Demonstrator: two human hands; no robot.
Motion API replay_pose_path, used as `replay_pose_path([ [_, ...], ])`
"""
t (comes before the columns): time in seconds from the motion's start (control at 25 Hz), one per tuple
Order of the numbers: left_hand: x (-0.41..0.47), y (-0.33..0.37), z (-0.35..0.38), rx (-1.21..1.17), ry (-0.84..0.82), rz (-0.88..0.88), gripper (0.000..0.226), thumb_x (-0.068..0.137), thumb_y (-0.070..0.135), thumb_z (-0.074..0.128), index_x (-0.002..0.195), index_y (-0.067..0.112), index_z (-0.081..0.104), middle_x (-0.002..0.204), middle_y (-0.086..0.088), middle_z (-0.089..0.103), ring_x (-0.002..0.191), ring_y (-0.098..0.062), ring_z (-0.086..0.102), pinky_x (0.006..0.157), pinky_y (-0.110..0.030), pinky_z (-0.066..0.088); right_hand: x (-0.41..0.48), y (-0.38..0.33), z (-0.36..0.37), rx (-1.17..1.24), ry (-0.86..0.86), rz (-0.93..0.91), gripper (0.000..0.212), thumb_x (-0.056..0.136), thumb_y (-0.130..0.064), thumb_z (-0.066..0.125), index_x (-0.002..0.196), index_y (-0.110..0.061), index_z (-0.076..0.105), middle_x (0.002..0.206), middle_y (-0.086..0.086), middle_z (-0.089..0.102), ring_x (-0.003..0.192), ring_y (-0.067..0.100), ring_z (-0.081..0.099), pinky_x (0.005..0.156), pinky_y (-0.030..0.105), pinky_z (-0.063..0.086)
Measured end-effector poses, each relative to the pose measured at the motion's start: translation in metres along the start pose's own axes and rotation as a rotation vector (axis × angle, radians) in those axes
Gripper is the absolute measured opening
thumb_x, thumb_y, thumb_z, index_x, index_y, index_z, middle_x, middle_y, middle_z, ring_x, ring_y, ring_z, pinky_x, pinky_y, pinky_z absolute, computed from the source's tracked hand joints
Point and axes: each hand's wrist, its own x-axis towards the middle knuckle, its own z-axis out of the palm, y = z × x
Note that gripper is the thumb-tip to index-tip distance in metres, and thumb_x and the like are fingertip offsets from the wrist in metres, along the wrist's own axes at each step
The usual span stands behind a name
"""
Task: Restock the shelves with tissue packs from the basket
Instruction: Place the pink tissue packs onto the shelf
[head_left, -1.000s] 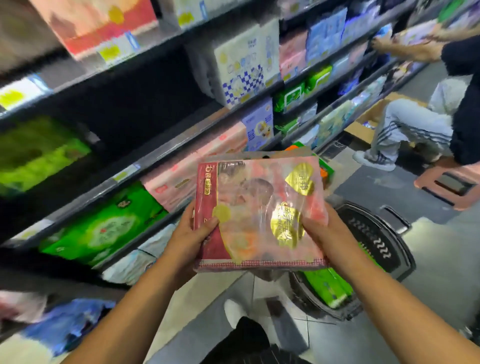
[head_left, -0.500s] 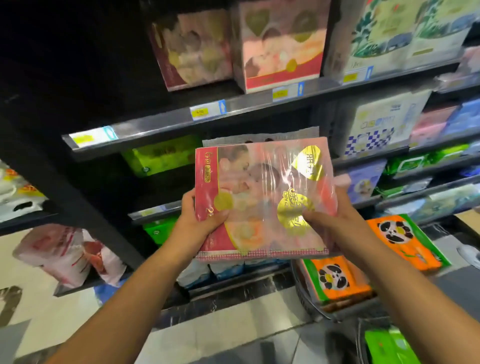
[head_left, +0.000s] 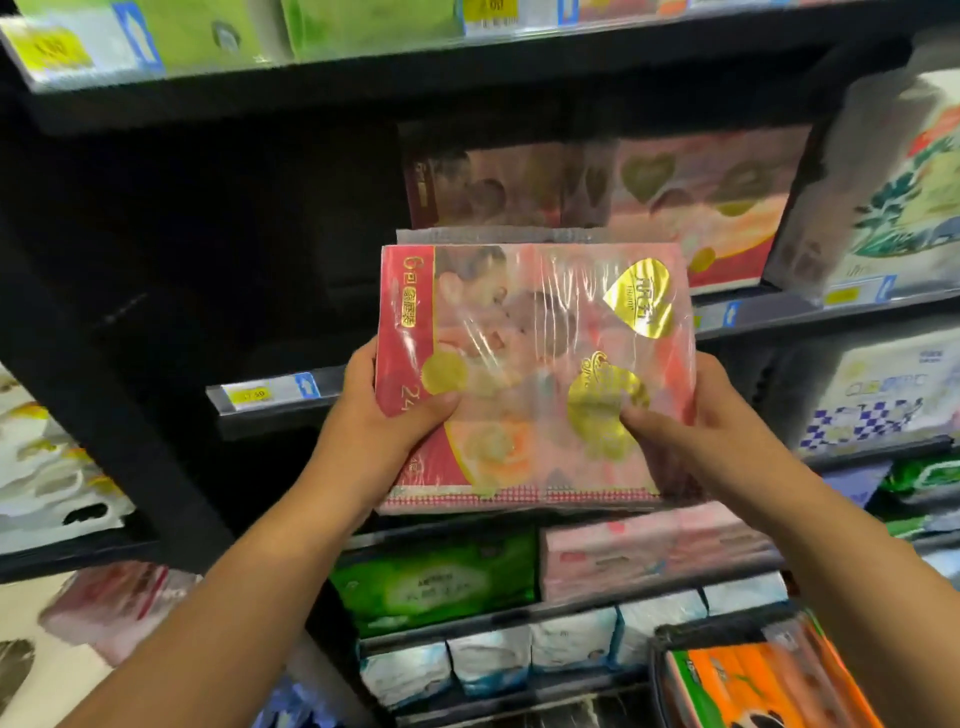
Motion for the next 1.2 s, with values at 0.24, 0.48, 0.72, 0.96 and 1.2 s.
replay_pose_path([
  [0.24, 0.065, 0.016, 0.008, 0.024, 0.134, 0.023, 0.074, 0.063, 0.041, 0.078, 0.129, 0.033, 0.046, 0.109, 0.012, 0.068, 0.097, -0.007, 0.068, 0.087, -0.039, 0.056, 0.089, -0.019, -0.008, 0.049, -0.056, -0.047, 0.046, 0.085, -0.011, 0.071, 0.121, -0.023, 0.046, 0.108, 0.014, 0.065, 0.093, 0.030, 0.066, 0.077, 0.039, 0.056],
  [0.48, 0.109, 0.025, 0.018, 0.043, 0.236, 0.024, 0.073, 0.063, 0.042, 0.079, 0.127, 0.036, 0.044, 0.110, 0.011, 0.067, 0.096, -0.007, 0.069, 0.083, -0.037, 0.056, 0.162, -0.019, -0.017, 0.046, -0.136, -0.083, 0.060, 0.078, -0.007, 0.077, 0.128, -0.015, 0.045, 0.107, 0.005, 0.069, 0.092, 0.026, 0.070, 0.077, 0.041, 0.058],
  [0.72, 0.140, 0.022, 0.013, 0.035, 0.244, 0.016, 0.073, 0.066, 0.040, 0.076, 0.132, 0.029, 0.045, 0.110, 0.009, 0.068, 0.095, -0.006, 0.069, 0.080, -0.033, 0.058, 0.204, -0.022, -0.007, 0.122, -0.143, -0.077, 0.057, 0.082, -0.001, 0.073, 0.130, -0.016, 0.047, 0.095, 0.005, 0.067, 0.064, 0.011, 0.063, 0.043, 0.022, 0.047],
  [0.96, 0.186, 0.013, -0.005, -0.007, 0.249, -0.025, 0.050, 0.078, 0.018, 0.078, 0.116, 0.025, 0.045, 0.103, 0.005, 0.067, 0.090, -0.010, 0.069, 0.080, -0.035, 0.058, 0.237, -0.007, 0.022, 0.044, -0.022, -0.105, 0.061, 0.075, -0.001, 0.078, 0.120, -0.016, 0.040, 0.111, 0.006, 0.062, 0.104, 0.024, 0.064, 0.085, 0.044, 0.056],
  [1.2, 0.205, -0.020, 0.000, 0.136, 0.151, -0.018, 0.086, 0.075, 0.006, 0.080, 0.137, 0.022, 0.023, 0.108, 0.006, 0.060, 0.094, -0.004, 0.065, 0.086, -0.032, 0.057, 0.251, 0.014, 0.044, -0.406, 0.150, -0.034, 0.058, 0.069, -0.024, 0.086, 0.106, -0.013, 0.042, 0.112, 0.015, 0.058, 0.102, 0.033, 0.057, 0.083, 0.039, 0.046],
])
